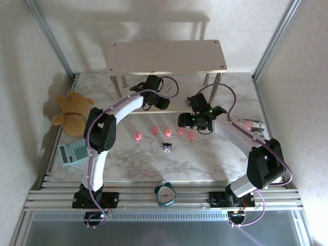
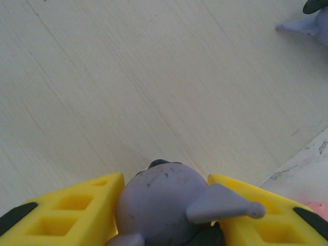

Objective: Place and organize the plastic toys onto the shelf

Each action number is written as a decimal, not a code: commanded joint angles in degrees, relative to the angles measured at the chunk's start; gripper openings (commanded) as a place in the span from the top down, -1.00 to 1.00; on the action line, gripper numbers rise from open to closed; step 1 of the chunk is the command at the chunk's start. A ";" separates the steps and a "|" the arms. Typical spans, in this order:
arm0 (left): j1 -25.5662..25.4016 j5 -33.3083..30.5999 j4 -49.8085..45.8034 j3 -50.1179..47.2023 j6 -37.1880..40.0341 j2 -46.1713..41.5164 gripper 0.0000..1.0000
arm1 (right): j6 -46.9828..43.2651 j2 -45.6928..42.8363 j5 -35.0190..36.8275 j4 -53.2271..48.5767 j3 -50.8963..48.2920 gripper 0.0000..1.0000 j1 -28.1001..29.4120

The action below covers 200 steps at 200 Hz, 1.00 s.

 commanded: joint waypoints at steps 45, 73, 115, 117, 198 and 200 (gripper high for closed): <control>-0.42 -1.42 -2.38 1.53 1.10 1.55 0.10 | -0.32 0.13 -0.68 0.49 -0.71 -0.45 -0.70; -0.56 -1.82 -2.21 1.53 0.97 1.55 0.09 | -0.25 0.10 -0.76 0.49 -0.74 -0.45 -0.81; -0.52 -2.08 -1.73 1.62 0.67 1.68 0.06 | -0.28 0.11 -0.80 0.43 -0.90 -0.45 -0.96; -0.51 -2.08 -1.71 1.64 0.66 1.72 0.05 | -0.31 0.10 -0.83 0.41 -0.86 -0.45 -0.91; -0.55 -2.78 -0.42 1.70 0.22 1.94 -0.16 | -0.30 0.12 -0.78 0.58 -1.15 -0.44 -1.25; -0.52 -2.78 -0.39 1.70 0.22 1.94 -0.17 | -0.30 0.12 -0.79 0.54 -1.12 -0.45 -1.29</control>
